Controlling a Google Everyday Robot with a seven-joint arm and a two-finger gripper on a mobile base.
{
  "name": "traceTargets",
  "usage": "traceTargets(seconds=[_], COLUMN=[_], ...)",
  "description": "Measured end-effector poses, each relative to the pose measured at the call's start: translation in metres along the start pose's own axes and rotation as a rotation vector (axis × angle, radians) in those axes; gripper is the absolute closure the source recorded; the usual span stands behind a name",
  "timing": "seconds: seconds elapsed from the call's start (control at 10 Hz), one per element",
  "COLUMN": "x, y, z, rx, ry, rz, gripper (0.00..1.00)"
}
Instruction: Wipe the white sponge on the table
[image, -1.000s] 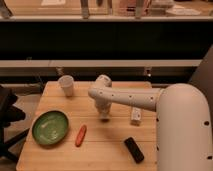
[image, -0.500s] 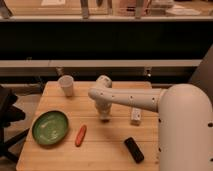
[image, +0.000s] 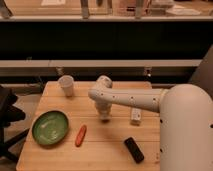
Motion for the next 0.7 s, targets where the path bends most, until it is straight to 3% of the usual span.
traceTargets(seconds=[0.7], x=[-0.003], y=[-0.0022], z=[-0.0039], rx=[0.007], ry=[0.013], rz=[-0.042], gripper=[1.0])
